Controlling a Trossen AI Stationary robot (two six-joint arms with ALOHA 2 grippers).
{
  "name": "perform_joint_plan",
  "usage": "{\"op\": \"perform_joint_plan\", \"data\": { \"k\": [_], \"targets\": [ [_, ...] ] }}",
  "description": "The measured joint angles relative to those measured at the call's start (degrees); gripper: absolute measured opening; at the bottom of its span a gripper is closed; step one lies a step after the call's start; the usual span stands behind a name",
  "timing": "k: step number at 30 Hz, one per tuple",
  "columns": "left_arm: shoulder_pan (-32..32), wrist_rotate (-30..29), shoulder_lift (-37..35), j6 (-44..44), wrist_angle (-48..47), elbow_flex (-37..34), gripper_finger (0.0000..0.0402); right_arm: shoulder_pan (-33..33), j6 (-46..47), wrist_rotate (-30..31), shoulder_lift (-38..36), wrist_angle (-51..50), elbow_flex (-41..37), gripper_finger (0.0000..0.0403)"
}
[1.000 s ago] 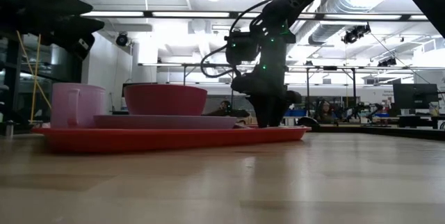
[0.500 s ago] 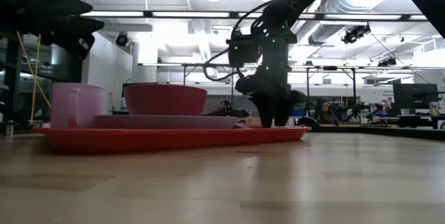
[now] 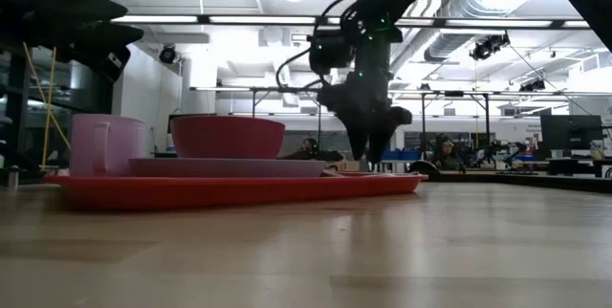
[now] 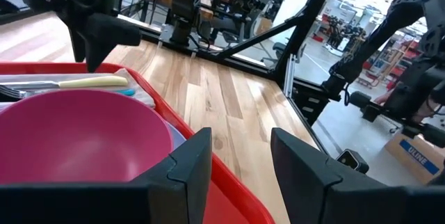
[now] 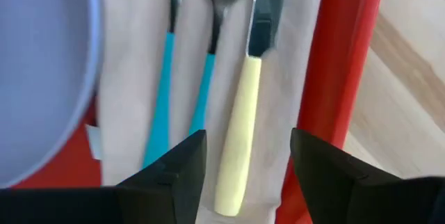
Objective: Set up tray
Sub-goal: Adjust the white plate on the red serving tray
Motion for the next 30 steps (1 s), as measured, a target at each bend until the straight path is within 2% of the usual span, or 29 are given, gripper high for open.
{"op": "perform_joint_plan", "data": {
  "k": [12,25,30],
  "targets": [
    [0.00,0.58,-0.01,-0.45,0.08,0.00,0.0179,2.03,-2.44,-2.82,-0.02,4.16,4.91,0.0185],
    [0.00,0.42,-0.01,-3.69,1.28,0.00,0.0179,2.50,-6.52,-2.39,-0.02,18.15,1.51,0.0183],
    [0.00,0.39,-0.01,-5.49,1.36,0.00,0.0179,0.56,-7.54,-6.61,0.04,25.05,1.51,0.0177]
  ]
}}
